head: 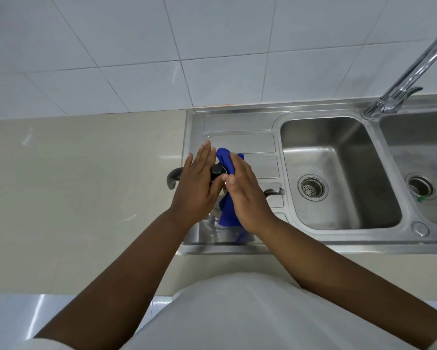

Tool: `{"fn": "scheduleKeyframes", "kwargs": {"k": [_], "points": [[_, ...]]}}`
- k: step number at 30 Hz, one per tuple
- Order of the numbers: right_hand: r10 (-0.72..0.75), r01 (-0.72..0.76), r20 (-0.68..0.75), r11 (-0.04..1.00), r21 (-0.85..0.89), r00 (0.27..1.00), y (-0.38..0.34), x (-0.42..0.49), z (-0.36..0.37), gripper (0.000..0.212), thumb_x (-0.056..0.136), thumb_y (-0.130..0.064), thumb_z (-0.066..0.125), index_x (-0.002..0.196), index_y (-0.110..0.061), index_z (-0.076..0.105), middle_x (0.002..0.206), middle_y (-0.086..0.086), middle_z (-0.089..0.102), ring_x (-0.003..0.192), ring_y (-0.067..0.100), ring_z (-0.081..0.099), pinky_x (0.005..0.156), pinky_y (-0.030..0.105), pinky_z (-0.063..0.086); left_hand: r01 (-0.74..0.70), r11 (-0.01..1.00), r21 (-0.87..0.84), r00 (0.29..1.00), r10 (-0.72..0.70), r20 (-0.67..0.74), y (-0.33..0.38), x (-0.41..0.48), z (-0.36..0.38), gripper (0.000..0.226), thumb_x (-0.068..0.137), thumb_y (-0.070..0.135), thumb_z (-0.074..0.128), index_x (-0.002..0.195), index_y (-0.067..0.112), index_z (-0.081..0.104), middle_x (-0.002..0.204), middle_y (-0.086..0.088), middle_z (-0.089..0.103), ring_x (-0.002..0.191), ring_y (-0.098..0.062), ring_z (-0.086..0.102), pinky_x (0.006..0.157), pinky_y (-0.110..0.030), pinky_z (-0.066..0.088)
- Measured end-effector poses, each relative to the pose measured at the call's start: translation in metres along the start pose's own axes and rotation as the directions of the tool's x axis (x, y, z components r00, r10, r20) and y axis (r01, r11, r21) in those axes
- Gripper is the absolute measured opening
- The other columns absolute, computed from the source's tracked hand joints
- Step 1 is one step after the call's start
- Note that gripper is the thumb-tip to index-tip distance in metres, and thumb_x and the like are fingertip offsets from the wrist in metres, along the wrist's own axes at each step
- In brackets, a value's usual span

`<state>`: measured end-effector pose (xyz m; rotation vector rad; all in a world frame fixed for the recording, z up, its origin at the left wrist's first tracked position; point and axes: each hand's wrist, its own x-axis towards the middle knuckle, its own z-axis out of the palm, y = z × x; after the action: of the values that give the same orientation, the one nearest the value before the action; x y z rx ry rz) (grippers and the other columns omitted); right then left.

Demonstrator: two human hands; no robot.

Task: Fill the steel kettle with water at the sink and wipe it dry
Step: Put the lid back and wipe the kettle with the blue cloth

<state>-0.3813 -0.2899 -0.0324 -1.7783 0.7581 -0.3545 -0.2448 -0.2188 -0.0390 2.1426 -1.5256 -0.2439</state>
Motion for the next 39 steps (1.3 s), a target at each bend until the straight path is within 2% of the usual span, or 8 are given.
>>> {"fn": "scheduleKeyframes", "kwargs": {"k": [5,13,16,19,27,31,34,39], "points": [[0.065,-0.061,-0.068,0.997,0.056,0.996,-0.003,-0.002,0.009,0.074,0.094,-0.066,0.02,0.158,-0.029,0.013,0.164,-0.009,0.019,0.151,0.012,0.019,0.123,0.048,0.023,-0.027,1.0,0.002,0.999,0.027,0.027,-0.006,0.004,-0.003,0.07,0.099,0.05,0.021,0.153,0.006,0.022,0.162,-0.01,0.016,0.151,-0.017,0.011,0.124,-0.041,0.005],[0.088,-0.089,-0.022,0.995,-0.053,0.996,-0.016,-0.012,0.017,0.084,0.088,-0.074,0.01,0.158,-0.03,-0.004,0.166,-0.015,-0.012,0.152,0.009,-0.019,0.126,0.043,-0.001,-0.096,0.995,-0.012,0.994,0.096,0.056,-0.008,0.004,-0.006,0.072,0.1,0.052,0.02,0.153,0.002,0.022,0.162,-0.014,0.015,0.152,-0.02,0.011,0.124,-0.035,0.004],[0.089,-0.084,0.046,0.993,-0.084,0.995,-0.022,0.012,0.003,0.078,0.093,-0.074,0.013,0.157,-0.029,0.016,0.165,-0.005,0.016,0.154,0.019,0.008,0.125,0.049,0.013,-0.087,0.995,-0.045,0.995,0.089,0.043,-0.006,0.004,-0.007,0.066,0.101,0.046,0.023,0.153,0.005,0.022,0.162,-0.014,0.016,0.152,-0.019,0.012,0.124,-0.035,0.005],[0.15,-0.129,0.186,0.985,-0.118,0.971,-0.037,0.033,-0.015,0.085,0.086,-0.083,0.011,0.143,-0.028,0.042,0.139,-0.004,0.05,0.127,0.014,0.048,0.113,0.044,0.034,-0.095,0.994,-0.045,0.995,0.097,0.035,-0.006,0.005,-0.007,0.065,0.101,0.044,0.025,0.152,0.005,0.025,0.161,-0.014,0.02,0.151,-0.019,0.014,0.124,-0.039,0.008],[0.239,-0.256,0.503,0.966,-0.037,0.83,-0.04,0.045,-0.06,0.063,0.091,-0.077,0.017,0.134,-0.044,0.051,0.135,-0.012,0.058,0.125,0.007,0.053,0.11,0.03,0.035,-0.107,0.989,-0.099,0.993,0.111,0.044,-0.012,0.008,-0.01,0.064,0.098,0.038,0.036,0.152,0.006,0.025,0.162,-0.011,0.02,0.151,-0.017,0.016,0.124,-0.037,0.008],[0.134,-0.196,0.5,0.978,0.074,0.856,-0.018,0.036,-0.066,0.058,0.099,-0.065,0.014,0.151,-0.046,0.03,0.149,-0.028,0.038,0.129,-0.014,0.039,0.107,0.013,0.029,-0.123,0.985,-0.119,0.989,0.132,0.071,-0.012,0.013,-0.014,0.064,0.096,0.031,0.038,0.153,0.006,0.022,0.163,-0.009,0.016,0.151,-0.013,0.013,0.124,-0.038,0.006],[0.09,-0.169,0.477,0.978,0.125,0.874,-0.006,0.025,-0.06,0.071,0.09,-0.076,0.016,0.155,-0.048,0.013,0.162,-0.026,0.014,0.144,-0.007,0.021,0.119,0.023,0.018,-0.113,0.99,-0.079,0.989,0.12,0.087,-0.012,0.015,-0.014,0.067,0.094,0.03,0.035,0.154,0.005,0.017,0.163,-0.01,0.012,0.152,-0.016,0.006,0.124,-0.045,0.004],[0.017,-0.103,0.442,0.98,0.17,0.897,0.01,0.007,-0.052,0.09,0.077,-0.089,0.015,0.155,-0.046,-0.001,0.162,-0.03,-0.008,0.149,-0.009,-0.006,0.121,0.02,0.007,0.159,0.986,0.047,0.986,-0.161,0.04,0.004,0.01,-0.005,0.084,0.091,0.061,0.019,0.155,0.008,0.005,0.164,-0.008,-0.005,0.151,-0.019,-0.01,0.124,-0.038,-0.003]]}}
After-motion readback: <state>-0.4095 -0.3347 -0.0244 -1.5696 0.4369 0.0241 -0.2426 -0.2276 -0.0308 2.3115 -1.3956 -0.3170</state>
